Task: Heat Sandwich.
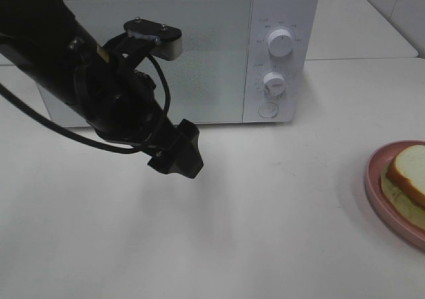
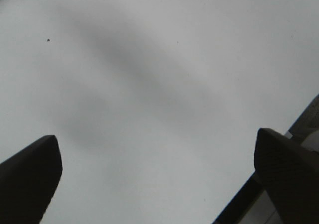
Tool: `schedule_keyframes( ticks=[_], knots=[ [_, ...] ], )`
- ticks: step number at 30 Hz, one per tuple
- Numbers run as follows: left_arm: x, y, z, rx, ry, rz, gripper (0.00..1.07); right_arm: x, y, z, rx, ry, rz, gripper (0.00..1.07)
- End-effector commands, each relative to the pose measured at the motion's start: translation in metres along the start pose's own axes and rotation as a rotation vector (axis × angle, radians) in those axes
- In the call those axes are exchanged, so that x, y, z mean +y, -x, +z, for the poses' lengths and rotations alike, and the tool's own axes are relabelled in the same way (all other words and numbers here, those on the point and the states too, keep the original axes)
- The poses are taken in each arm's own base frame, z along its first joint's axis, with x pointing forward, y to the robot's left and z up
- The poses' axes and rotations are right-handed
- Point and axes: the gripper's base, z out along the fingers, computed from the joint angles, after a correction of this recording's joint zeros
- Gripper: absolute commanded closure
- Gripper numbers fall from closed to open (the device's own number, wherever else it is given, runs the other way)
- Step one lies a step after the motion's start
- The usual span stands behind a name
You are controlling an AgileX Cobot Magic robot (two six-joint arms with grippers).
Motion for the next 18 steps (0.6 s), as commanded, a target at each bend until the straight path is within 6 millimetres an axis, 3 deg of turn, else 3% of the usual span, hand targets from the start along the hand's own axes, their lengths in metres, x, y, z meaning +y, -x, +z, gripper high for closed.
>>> schedule_keyframes(
  ticks=[1,9,18],
  knots=[
    [-0.002,-0.006,-0.015,0.041,0.007,-0.02,0.03,0.0,-0.002,-0.003,-0.031,-0.001,-0.004,0.31],
    [0.022,-0.019,-0.042,0.125,0.089,-0.134,0.03,0.0,-0.002,-0.003,-0.031,-0.001,-0.004,0.31],
    [0.078,-0.043,-0.085,0.15,0.156,-0.351,0.03,0.0,-0.002,-0.003,-0.031,-0.001,-0.004,0.31]
  ],
)
